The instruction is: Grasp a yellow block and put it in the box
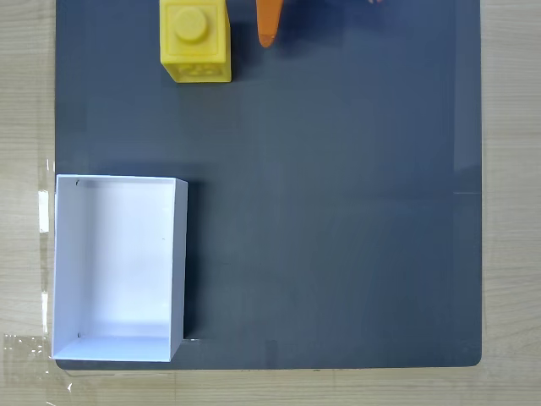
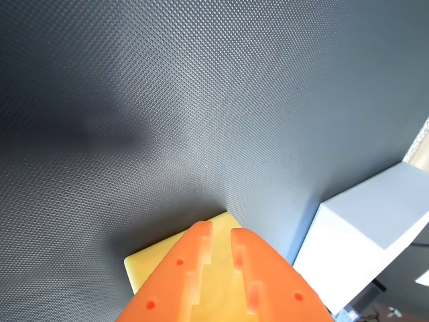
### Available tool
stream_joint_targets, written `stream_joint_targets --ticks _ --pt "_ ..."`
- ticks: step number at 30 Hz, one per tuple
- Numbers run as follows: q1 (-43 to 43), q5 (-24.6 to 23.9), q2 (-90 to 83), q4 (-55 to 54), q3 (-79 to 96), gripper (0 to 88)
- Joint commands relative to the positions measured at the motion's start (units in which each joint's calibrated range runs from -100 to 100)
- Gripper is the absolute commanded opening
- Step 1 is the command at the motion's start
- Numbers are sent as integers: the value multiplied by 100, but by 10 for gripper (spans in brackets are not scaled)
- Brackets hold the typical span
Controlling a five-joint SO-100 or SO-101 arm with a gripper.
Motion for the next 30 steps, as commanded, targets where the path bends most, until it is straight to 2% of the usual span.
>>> stream_joint_targets --ticks 1,13,19,24,26,30 --pt "59 -7 1 57 -10 32" --pt "-17 -12 60 -13 -37 32" --pt "-151 -18 212 -1078 -282 32" --pt "-589 -23 1382 -1575 -1213 32" --pt "-623 -180 2051 -1584 -1738 32" --pt "-555 -841 3458 -1505 -3049 32"
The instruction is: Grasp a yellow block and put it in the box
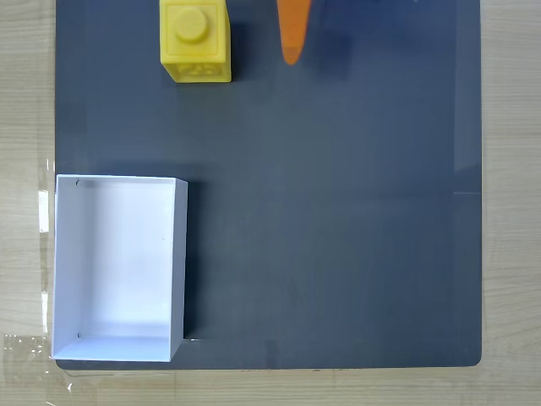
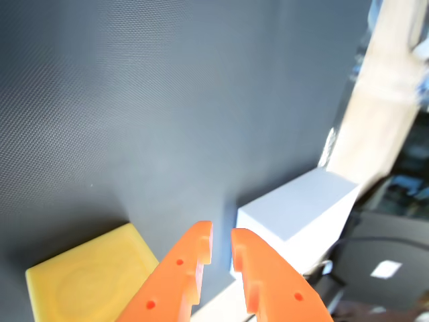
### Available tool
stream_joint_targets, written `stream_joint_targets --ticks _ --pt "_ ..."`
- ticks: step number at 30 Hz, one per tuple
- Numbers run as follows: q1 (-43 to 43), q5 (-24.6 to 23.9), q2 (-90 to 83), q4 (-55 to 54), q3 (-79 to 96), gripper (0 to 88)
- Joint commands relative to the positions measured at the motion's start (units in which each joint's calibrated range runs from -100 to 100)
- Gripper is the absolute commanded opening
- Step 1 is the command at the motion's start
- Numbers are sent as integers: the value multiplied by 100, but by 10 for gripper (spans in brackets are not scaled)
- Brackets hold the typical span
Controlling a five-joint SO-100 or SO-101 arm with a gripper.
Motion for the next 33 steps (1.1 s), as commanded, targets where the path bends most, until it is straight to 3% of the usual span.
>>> stream_joint_targets --ticks 1,7,12,16,26,33 --pt "20 -529 1218 -34 -1469 32" --pt "382 -1295 2845 149 -3640 32" --pt "1072 -1783 3803 1615 -4943 32" --pt "1813 -1762 4447 2645 -5639 32" --pt "2688 -345 5650 2915 -6489 35" --pt "2907 468 6235 3875 -7286 39"
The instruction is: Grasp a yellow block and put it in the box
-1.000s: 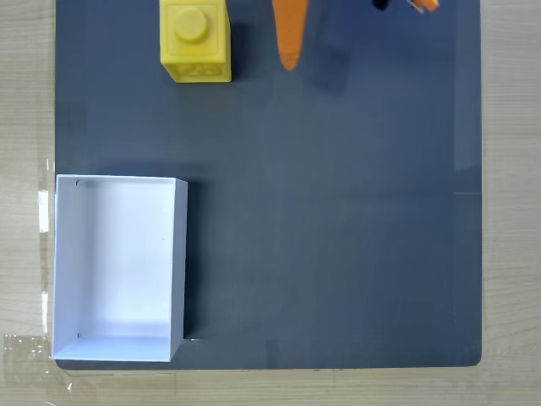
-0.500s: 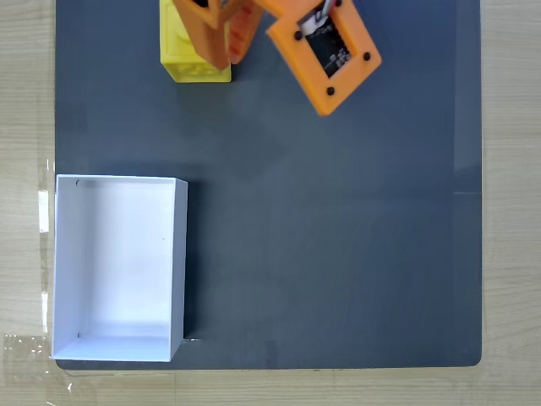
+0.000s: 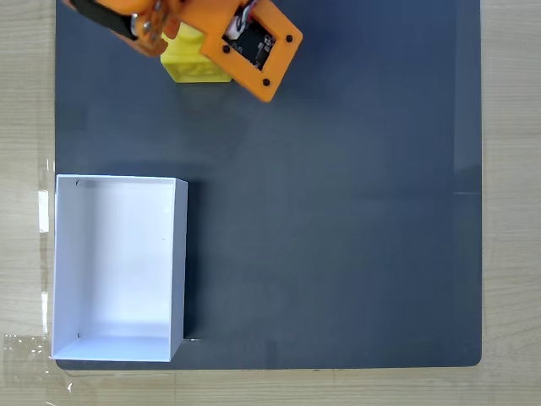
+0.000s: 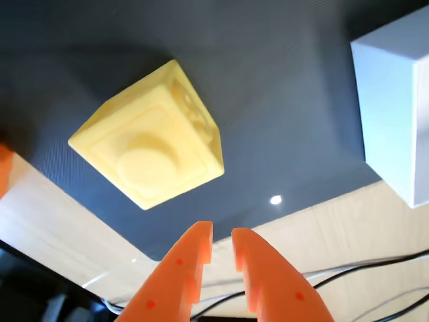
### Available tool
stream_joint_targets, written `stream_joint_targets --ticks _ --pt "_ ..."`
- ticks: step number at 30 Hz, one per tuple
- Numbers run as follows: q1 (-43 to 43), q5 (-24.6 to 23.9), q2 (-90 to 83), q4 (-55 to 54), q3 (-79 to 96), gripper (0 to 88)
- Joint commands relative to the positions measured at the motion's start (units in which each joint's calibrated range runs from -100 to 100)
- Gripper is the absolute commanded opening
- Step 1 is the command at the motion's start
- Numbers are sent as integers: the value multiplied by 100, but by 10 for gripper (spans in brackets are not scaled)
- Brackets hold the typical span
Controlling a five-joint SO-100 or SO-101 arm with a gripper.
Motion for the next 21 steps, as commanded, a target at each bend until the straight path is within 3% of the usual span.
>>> stream_joint_targets --ticks 1,7,12,21 --pt "82 504 193 267 -709 39" --pt "166 1695 464 398 -1008 40" --pt "351 2219 515 415 -972 50" --pt "536 2823 718 415 -158 327"
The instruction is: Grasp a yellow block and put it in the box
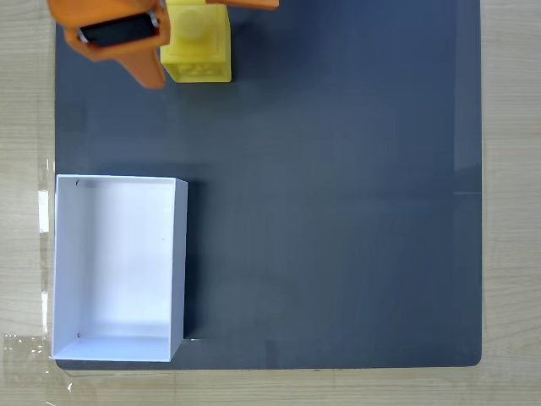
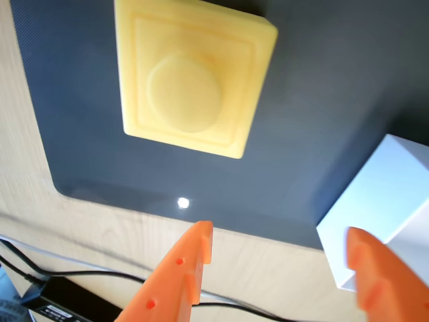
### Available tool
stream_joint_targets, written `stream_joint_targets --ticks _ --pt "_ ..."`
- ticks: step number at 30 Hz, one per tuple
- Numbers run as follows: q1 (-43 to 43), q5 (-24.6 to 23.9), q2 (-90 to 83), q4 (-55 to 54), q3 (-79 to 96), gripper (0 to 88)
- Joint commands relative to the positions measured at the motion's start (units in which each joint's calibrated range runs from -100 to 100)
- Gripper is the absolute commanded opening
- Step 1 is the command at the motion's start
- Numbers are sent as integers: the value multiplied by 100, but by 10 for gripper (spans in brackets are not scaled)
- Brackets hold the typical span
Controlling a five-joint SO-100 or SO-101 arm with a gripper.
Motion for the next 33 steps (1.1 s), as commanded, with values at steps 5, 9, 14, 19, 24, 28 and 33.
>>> stream_joint_targets --ticks 5,9,14,19,24,28,33 --pt "5 491 340 52 575 370" --pt "-3 512 603 60 728 370" --pt "-45 606 917 60 946 370" --pt "-20 785 1095 60 1072 370" --pt "-45 822 1239 60 1280 370" --pt "14 822 1324 60 1298 364" --pt "5 806 1332 60 1316 363"
